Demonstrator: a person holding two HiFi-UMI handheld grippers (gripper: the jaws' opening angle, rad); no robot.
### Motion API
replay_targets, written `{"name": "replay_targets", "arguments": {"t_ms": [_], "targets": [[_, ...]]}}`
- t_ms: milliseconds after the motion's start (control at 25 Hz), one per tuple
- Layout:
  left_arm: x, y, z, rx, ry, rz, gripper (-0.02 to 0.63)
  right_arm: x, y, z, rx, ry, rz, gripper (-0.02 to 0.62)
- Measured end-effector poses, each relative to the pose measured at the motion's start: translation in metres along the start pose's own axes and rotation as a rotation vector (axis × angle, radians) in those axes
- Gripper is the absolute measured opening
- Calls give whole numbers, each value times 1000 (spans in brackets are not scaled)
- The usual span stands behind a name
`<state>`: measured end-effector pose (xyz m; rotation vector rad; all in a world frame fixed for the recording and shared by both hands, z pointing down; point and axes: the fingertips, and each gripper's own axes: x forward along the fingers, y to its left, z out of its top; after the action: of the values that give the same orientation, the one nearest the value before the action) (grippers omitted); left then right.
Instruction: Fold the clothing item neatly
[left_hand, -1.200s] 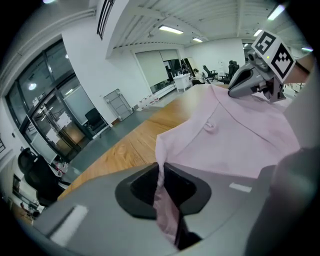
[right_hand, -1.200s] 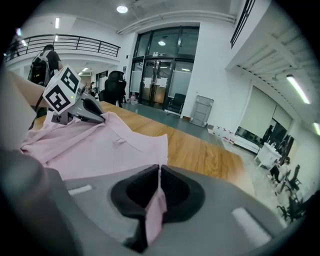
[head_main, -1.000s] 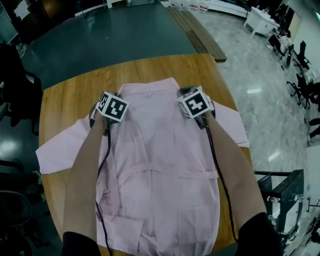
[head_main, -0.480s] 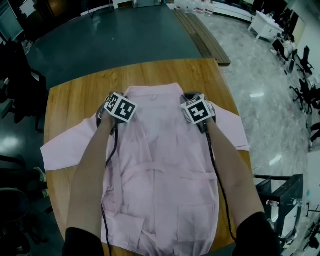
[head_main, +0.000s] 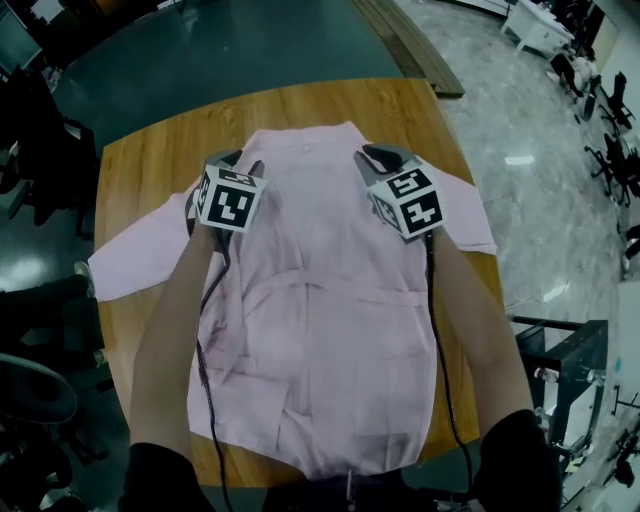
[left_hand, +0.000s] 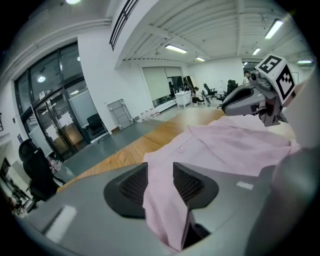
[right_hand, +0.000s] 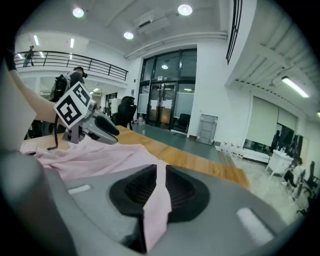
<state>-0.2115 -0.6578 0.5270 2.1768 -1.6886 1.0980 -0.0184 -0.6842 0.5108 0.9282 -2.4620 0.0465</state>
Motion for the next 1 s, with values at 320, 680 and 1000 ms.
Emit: {"name": "replay_targets", "arguments": {"t_ms": [320,680,1000], "targets": [[-100,-56,-18,11,-62,-51,123,-76,96,27,0,-83,69,44],[-216,-93,-62,-5,-99,-32,9,-166,185,35,78,-134,87,44],[-304,-134,-103,-57,-156,-103,8,-231,257,24,99,-139,22,44]]}}
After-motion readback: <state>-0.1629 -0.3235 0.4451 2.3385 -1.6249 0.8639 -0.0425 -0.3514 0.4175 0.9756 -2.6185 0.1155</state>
